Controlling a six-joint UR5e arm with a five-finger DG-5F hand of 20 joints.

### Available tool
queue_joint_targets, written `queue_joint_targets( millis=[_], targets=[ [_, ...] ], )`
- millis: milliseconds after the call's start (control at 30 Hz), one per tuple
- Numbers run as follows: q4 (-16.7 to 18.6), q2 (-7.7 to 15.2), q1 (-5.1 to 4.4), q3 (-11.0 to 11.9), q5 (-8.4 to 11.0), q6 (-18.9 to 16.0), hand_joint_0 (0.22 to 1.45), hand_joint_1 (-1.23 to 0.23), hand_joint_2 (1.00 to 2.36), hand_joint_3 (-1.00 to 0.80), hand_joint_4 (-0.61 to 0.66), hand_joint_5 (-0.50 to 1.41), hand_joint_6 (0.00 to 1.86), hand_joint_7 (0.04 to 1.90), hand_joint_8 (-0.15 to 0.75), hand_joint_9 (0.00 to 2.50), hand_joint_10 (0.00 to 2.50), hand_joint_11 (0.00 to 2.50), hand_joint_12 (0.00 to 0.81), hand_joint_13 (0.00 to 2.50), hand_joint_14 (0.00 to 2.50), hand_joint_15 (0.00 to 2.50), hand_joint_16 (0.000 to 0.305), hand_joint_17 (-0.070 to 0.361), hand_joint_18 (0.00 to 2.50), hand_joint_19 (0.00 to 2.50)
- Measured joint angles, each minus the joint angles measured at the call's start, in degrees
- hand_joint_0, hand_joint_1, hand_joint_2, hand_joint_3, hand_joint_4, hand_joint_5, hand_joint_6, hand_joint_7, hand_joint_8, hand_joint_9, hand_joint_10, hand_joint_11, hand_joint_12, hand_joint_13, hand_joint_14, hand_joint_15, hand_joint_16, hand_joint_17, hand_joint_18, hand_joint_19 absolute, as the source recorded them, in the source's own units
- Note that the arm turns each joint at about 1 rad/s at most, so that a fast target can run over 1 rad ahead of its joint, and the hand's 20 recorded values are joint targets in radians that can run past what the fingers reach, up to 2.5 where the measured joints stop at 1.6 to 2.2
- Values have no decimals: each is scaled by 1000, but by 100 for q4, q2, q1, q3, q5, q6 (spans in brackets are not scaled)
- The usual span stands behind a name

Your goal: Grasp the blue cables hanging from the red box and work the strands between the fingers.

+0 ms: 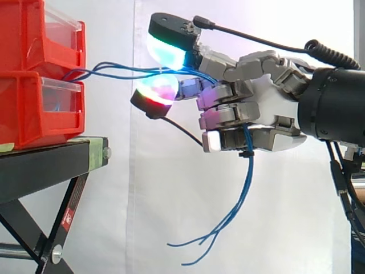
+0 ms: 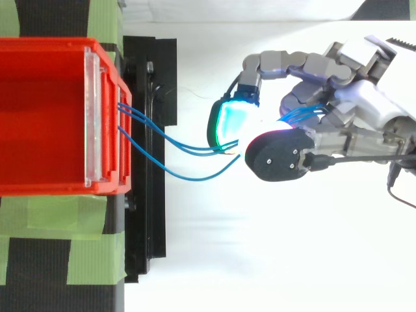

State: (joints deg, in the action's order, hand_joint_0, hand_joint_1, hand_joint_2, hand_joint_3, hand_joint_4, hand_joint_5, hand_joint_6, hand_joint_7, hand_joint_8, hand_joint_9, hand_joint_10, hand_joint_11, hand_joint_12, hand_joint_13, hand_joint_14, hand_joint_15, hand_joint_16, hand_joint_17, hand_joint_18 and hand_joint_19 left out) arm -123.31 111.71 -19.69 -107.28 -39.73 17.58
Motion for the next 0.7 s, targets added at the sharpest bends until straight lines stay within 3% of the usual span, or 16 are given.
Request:
queue_joint_targets(
  millis=[467, 700],
  targets=[
    [0, 1, -4, -2, -4, 0, 896, -724, 1022, -474, 245, 166, 587, 1268, 532, 1780, 2500, 2500, 684, 1959, 2500, 1706, 243, 182, 2500, 603],
    [0, 2, -19, -3, -1, 0, 868, -717, 1029, -217, 210, 144, 636, 1278, 532, 1780, 2500, 2500, 684, 1959, 2500, 1706, 243, 182, 2500, 603]
  ],
)
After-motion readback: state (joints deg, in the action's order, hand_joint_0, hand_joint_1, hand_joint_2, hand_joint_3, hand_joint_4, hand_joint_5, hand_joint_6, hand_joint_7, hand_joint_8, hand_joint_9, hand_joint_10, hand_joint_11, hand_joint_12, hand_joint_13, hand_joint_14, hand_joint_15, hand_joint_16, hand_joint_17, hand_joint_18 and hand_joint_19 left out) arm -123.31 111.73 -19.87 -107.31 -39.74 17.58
